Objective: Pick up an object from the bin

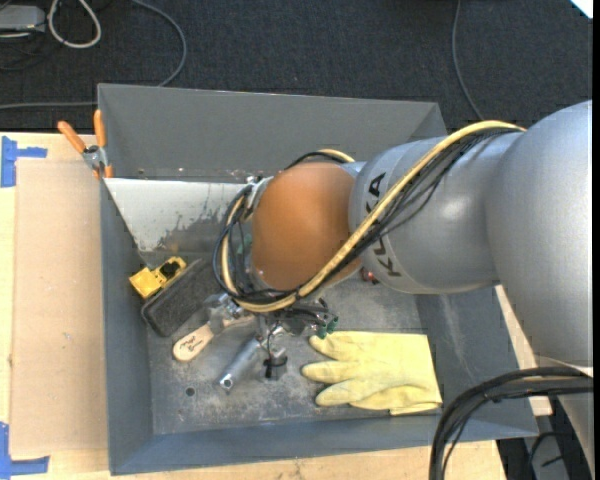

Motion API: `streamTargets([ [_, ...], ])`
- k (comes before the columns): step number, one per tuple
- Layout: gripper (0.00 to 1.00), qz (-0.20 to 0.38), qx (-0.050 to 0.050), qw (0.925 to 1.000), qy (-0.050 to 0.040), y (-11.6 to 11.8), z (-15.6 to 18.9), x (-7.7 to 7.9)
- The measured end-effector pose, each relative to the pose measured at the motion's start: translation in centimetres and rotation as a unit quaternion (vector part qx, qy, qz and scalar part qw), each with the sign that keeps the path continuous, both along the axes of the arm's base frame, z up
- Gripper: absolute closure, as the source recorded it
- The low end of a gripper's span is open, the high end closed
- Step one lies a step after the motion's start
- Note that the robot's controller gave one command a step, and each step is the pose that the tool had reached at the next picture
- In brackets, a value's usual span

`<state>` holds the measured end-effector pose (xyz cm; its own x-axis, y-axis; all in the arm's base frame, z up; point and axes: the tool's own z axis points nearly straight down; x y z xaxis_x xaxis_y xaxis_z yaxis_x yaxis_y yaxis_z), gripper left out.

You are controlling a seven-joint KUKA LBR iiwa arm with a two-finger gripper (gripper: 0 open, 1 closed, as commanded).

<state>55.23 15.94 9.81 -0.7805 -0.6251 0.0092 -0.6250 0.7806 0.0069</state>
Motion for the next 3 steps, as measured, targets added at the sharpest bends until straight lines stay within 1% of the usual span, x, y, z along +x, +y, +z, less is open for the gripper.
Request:
streamTargets([
  [1, 0.0, 0.098, 0.002, 0.9952, -0.0053, 1.04, -2.86, 1.38],
  [2, 1.0, 0.133, 0.002, 0.9911, -0.0003, 1.63, -2.89, 1.45],
  [3, 1.0, 0.134, 0.002, 0.9909, 0.0001, 1.67, -2.9, 1.45],
])
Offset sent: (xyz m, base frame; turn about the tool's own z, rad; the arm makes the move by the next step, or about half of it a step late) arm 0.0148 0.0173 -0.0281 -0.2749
